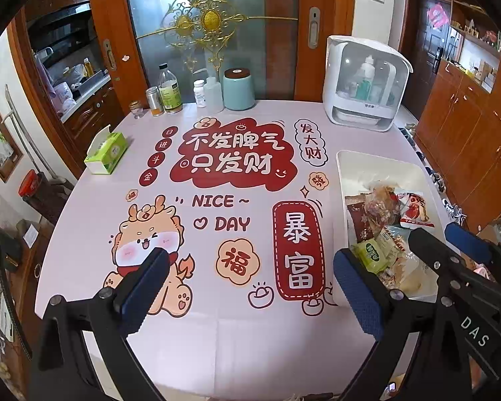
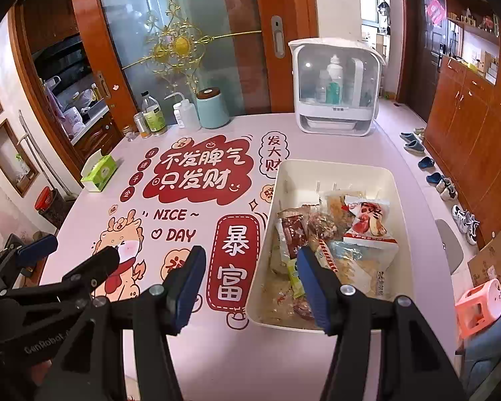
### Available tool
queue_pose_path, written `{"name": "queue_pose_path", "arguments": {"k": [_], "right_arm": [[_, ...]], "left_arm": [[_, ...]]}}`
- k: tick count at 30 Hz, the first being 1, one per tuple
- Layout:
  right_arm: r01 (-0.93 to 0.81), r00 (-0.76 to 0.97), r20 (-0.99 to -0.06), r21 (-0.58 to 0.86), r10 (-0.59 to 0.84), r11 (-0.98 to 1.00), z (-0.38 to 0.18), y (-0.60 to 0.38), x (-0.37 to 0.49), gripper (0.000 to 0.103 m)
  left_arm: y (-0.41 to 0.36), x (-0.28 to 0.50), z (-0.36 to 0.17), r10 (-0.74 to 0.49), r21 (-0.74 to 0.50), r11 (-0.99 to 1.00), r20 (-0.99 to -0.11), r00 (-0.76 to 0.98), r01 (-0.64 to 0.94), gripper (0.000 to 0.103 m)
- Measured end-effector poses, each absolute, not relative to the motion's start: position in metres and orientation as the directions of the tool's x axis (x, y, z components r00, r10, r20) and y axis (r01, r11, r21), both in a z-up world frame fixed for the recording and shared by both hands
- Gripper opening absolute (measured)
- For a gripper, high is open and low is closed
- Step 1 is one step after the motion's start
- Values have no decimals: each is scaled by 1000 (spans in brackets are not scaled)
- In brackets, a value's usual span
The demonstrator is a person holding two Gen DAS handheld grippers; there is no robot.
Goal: Organize snacks
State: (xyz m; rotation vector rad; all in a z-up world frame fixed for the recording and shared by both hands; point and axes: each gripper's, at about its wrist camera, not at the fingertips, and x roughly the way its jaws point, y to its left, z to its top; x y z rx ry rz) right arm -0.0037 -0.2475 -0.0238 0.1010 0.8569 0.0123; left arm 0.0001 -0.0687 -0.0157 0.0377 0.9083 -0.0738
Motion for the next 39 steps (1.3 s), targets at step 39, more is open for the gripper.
{"name": "queue_pose_path", "arguments": {"k": [39], "right_arm": [[60,647,-762,93,32,994,-22,-222,2,58]], "left_arm": [[-50,8,-21,-68,-11,995,-810,583,100,98]]}}
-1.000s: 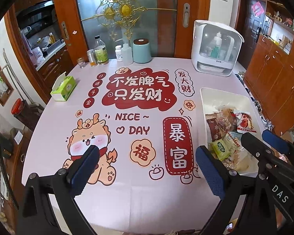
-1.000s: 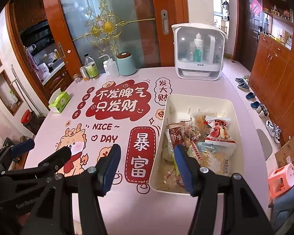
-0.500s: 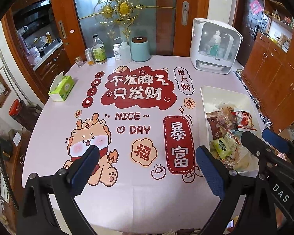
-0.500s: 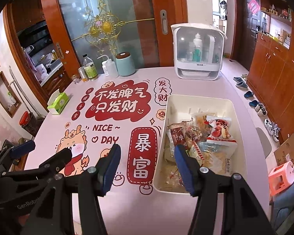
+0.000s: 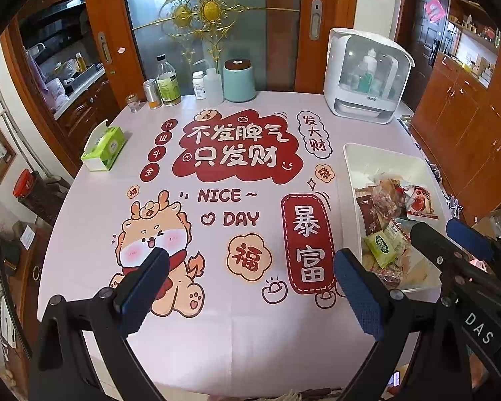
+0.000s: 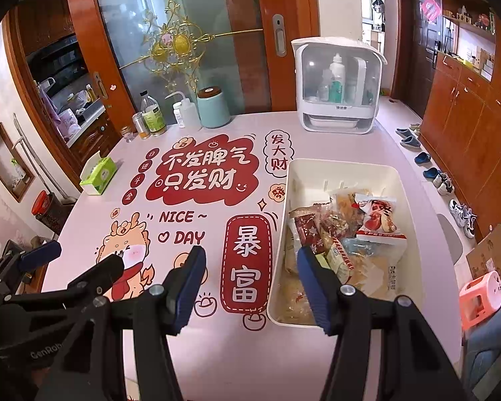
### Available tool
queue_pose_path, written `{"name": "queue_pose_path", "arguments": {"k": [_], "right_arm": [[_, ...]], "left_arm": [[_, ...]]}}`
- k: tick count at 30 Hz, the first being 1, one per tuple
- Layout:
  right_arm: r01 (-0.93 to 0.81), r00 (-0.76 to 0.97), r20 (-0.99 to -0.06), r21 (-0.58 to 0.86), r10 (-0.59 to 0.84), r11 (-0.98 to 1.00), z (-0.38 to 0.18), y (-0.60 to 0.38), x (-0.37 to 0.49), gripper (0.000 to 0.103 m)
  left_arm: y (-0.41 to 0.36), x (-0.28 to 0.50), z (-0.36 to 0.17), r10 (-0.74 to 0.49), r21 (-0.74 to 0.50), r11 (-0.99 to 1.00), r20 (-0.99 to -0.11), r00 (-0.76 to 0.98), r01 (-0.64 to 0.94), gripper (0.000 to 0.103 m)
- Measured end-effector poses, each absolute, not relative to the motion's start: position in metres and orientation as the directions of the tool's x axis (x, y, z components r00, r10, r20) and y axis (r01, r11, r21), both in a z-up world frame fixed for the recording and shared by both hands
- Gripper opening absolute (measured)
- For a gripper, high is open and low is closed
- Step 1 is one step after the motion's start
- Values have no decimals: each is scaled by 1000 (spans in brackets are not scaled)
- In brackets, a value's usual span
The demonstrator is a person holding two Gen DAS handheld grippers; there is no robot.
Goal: Organize snacks
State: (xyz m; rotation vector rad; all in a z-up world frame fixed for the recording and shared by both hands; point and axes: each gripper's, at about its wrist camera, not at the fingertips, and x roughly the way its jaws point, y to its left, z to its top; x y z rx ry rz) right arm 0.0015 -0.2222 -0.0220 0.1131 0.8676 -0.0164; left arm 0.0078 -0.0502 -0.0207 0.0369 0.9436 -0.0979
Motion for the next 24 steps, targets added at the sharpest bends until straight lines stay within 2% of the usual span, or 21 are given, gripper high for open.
{"name": "queue_pose_path", "arguments": {"k": [24], "right_arm": [[72,628,-778,103,35,992,-30,-214,2,58]], "left_arm": [[-42,8,-32,-72,-16,994,-831,552,106,98]]}}
